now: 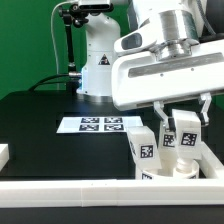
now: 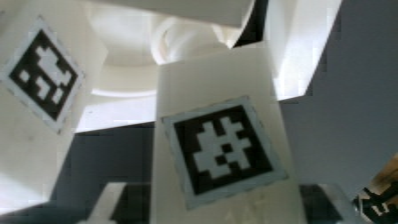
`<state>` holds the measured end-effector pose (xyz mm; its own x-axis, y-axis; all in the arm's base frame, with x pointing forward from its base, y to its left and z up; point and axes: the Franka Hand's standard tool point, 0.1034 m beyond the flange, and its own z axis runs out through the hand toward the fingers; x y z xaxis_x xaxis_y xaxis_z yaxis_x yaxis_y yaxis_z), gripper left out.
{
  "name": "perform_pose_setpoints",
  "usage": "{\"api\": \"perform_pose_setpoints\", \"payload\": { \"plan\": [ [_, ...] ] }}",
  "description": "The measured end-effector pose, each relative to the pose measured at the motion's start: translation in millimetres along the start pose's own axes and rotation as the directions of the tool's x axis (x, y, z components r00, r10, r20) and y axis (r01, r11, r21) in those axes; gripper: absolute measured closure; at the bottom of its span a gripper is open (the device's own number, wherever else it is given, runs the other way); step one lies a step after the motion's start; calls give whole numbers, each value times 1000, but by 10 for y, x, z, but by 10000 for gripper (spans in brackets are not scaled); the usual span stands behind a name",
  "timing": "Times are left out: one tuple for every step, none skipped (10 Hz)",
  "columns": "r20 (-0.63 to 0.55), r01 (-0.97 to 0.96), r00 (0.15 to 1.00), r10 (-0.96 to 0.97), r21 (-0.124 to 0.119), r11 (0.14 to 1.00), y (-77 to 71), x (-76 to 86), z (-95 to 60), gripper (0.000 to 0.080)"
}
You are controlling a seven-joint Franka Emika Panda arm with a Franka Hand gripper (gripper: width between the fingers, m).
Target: Assemble stool
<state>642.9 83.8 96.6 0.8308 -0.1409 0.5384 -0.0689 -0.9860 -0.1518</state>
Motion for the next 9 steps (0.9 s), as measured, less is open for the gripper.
{"api": "perform_pose_setpoints", "payload": {
  "plan": [
    [-6, 0, 1000, 0, -1, 1000, 10, -1, 19, 472],
    [-2, -1, 1000, 1, -2, 1000, 14, -24, 41, 472],
    [-1, -1, 1000, 1, -2, 1000, 13, -26, 42, 472],
    [-1, -1, 1000, 1, -2, 1000, 15, -30, 45, 472],
    [2, -1, 1000, 1, -3, 1000, 21, -46, 58, 472],
    [4, -2, 1000, 2, -4, 1000, 31, -63, 72, 472],
    [-4, -2, 1000, 2, -7, 1000, 47, -70, 82, 472],
    [-25, 1, 1000, -1, -10, 1000, 64, -64, 88, 472],
    [-46, 2, 999, -2, -15, 1000, 95, -67, 92, 472]
  ]
}}
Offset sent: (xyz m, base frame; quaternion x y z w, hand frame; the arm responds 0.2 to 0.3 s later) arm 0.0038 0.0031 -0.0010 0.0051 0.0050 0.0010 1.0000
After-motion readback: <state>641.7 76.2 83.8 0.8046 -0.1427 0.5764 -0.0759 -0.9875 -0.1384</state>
